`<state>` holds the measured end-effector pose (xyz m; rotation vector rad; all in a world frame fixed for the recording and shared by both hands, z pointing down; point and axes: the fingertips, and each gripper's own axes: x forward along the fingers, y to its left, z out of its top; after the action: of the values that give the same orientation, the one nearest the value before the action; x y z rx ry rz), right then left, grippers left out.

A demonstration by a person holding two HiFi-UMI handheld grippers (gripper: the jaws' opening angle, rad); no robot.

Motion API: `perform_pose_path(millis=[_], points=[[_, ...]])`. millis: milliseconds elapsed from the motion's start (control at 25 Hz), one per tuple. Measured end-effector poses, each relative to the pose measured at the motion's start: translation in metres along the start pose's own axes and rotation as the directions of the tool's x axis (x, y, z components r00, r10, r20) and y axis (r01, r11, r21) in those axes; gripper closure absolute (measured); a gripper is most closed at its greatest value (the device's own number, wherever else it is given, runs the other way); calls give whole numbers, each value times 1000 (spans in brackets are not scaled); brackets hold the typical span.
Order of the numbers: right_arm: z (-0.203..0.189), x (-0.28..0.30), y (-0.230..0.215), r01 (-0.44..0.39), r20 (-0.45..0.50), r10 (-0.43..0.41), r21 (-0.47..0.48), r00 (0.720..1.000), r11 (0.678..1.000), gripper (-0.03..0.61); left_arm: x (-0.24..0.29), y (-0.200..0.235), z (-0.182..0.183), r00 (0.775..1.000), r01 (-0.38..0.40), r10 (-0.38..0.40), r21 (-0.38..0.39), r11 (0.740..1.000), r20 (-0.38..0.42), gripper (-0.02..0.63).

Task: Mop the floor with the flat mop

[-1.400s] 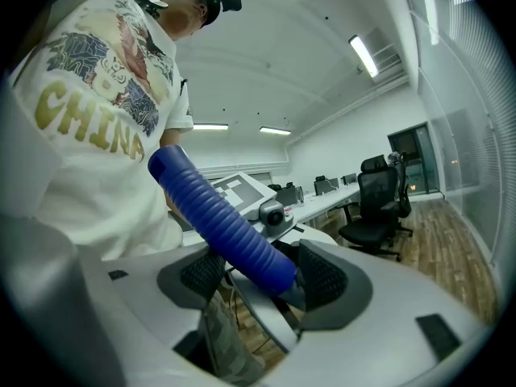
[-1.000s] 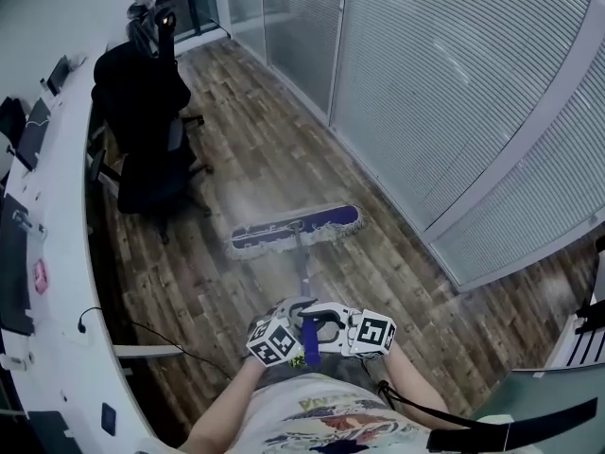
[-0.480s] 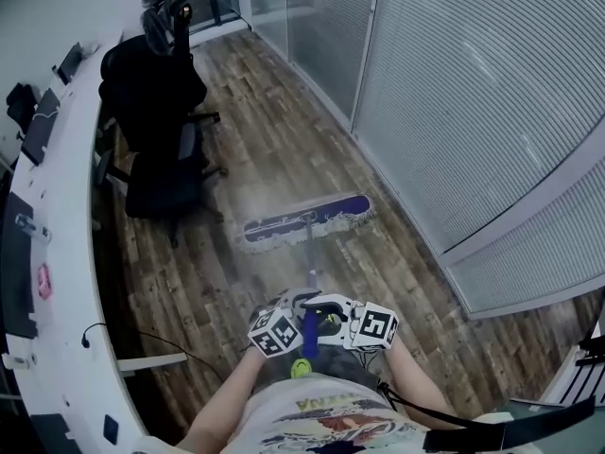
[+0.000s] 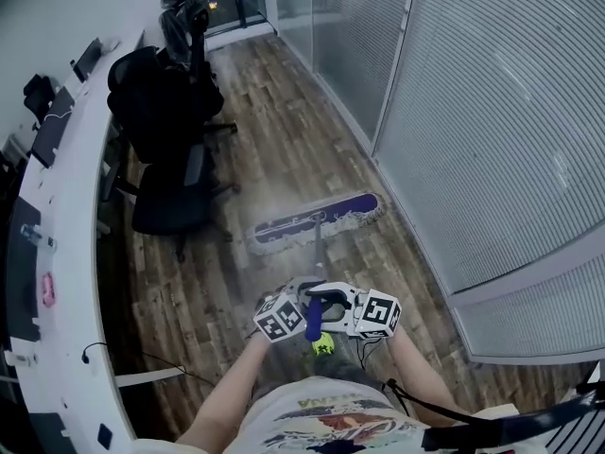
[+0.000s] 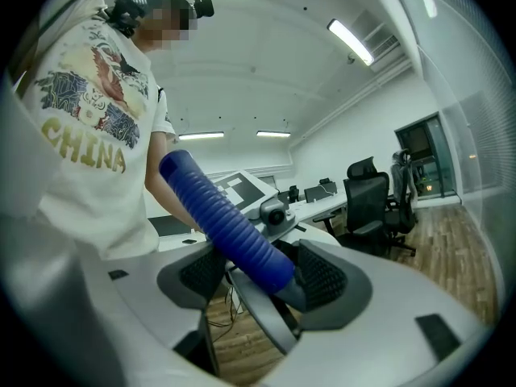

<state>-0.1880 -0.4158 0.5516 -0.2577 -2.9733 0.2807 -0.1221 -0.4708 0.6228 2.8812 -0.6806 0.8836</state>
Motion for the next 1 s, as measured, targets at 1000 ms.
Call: perform_pose_path(millis=[1000], points=[[-39,45,163,18,-49,-18,13,999,1000,310,-72,-151,-42,999,-7,8,-20,1000,35,420]])
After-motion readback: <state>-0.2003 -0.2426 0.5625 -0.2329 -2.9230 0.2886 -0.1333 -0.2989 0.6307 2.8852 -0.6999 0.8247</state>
